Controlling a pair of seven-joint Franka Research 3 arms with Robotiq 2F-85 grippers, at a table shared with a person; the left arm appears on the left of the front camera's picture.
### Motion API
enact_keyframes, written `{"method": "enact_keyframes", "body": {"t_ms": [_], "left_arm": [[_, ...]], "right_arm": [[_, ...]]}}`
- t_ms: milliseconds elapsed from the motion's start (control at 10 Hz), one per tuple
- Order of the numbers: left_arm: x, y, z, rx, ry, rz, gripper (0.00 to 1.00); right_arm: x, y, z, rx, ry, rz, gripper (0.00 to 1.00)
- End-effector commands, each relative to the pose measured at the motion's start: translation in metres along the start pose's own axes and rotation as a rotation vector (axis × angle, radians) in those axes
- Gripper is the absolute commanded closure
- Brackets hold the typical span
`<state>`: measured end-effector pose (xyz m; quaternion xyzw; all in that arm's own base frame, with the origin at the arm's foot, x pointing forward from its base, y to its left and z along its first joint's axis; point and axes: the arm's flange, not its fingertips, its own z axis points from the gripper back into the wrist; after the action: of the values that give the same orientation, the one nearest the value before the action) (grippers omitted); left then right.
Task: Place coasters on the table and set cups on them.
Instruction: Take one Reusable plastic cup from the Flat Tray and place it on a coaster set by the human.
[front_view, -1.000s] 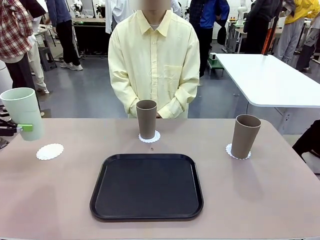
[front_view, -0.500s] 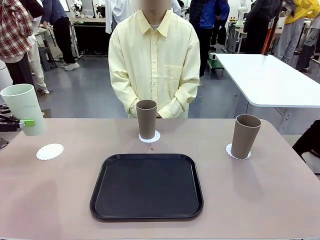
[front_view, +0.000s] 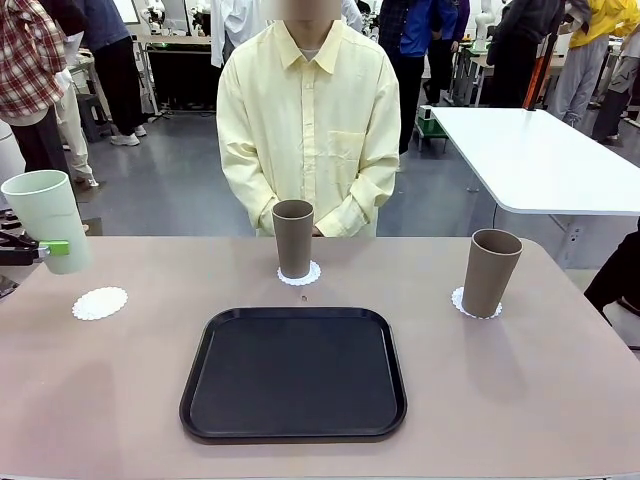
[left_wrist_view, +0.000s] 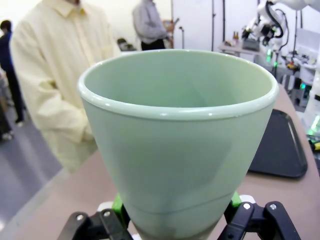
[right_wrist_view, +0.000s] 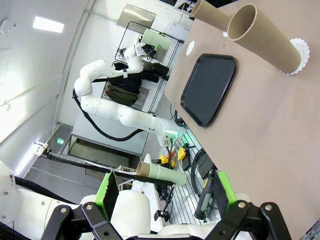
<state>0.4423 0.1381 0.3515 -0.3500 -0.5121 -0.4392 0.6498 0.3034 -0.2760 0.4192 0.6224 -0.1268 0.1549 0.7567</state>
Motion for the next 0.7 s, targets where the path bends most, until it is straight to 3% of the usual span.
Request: {"method": "enact_keyframes", "body": {"t_ms": [0, 600], "left_arm": [[0.0, 0.0, 0.0, 0.0, 0.0, 0.0, 0.16], [-0.063, 0.021, -0.016, -0.13, 0.02, -0.005, 0.16]], "right_arm": [[0.0, 0.001, 0.0, 0.002, 0.001, -0.006, 0.0], [0.0, 0.001, 0.0, 0.002, 0.001, -0.006, 0.0]]}}
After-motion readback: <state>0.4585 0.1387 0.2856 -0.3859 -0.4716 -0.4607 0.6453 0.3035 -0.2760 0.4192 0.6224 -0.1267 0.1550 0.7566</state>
